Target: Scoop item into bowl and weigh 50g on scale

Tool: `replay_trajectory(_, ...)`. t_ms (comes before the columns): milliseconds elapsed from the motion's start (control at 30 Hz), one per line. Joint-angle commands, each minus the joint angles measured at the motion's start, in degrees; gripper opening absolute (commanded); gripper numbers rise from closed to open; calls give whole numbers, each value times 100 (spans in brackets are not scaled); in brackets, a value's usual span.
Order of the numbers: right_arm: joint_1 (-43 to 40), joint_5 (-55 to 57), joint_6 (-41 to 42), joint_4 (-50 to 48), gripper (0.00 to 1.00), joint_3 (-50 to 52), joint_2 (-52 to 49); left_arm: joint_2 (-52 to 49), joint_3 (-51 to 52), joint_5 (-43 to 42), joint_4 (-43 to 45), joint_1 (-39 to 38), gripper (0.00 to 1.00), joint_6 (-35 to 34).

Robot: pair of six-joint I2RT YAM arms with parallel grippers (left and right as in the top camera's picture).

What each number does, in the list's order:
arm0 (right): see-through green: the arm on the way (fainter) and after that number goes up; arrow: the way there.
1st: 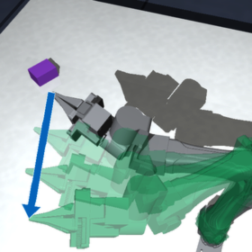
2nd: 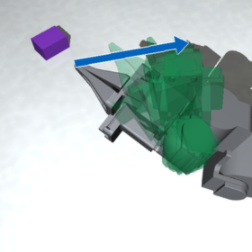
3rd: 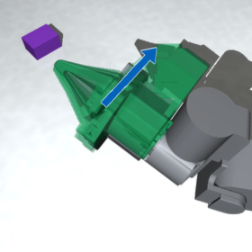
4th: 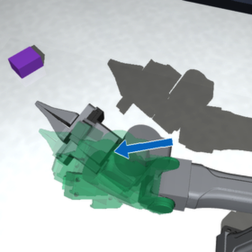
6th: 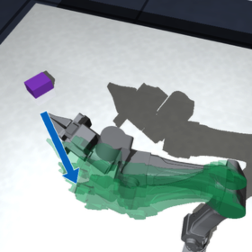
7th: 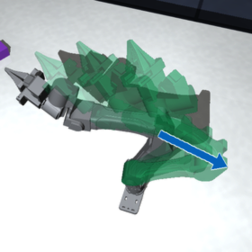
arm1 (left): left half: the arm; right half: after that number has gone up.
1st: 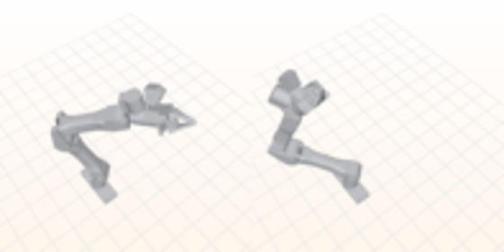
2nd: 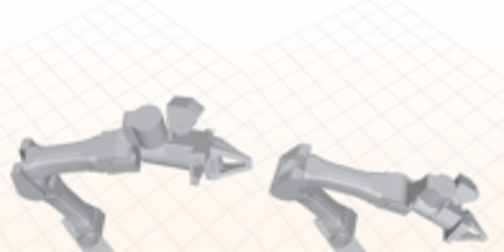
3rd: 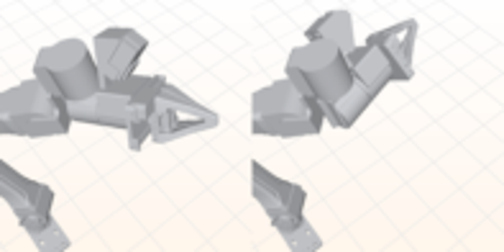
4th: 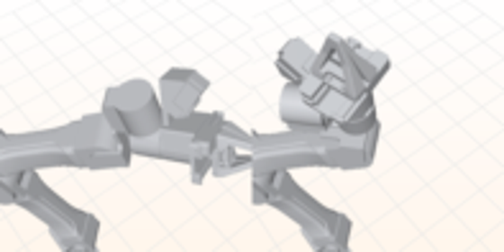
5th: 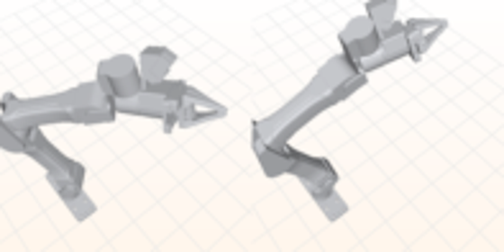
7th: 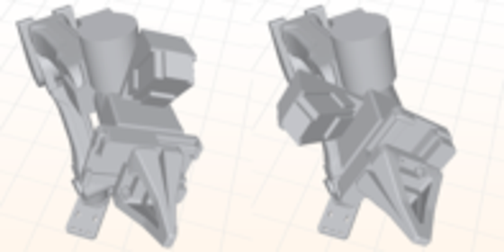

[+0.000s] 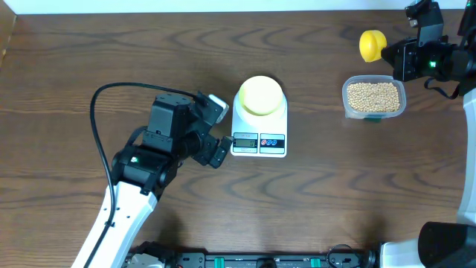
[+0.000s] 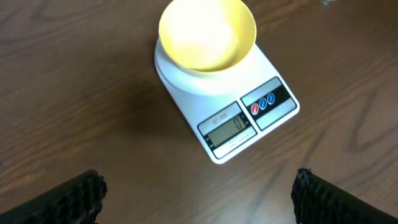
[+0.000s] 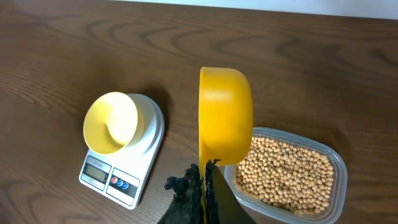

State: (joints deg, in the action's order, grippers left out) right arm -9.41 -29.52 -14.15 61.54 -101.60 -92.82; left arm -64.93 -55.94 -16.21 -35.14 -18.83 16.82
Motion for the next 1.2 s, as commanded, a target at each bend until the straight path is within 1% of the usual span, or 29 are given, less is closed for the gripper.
replay_trajectory(0, 87, 11, -98, -2, 1, -136, 120, -190, 24, 39, 109, 28, 98, 118)
replay_trajectory(33, 87, 52, -94, 0, 1, -136, 120, -201, 24, 37, 116, 28, 98, 120)
replay_trajectory(200, 87, 94, -96, -2, 1, -136, 120, -162, 22, -181, 144, 28, 97, 584)
replay_trajectory(667, 87, 254, -109, 46, 1, -136, 120, -212, 24, -177, 175, 28, 98, 584)
replay_trajectory(767, 90, 109, -83, 44, 1, -136, 120, -212, 24, -177, 177, 28, 98, 584)
replay_trajectory(1033, 87, -782, -22, 22, 1, -136, 120, -212, 24, -177, 177, 28, 98, 584)
replay_trajectory(1167, 76, -813, -22, 109, 1, -136, 120, -212, 24, -177, 175, 28, 97, 584)
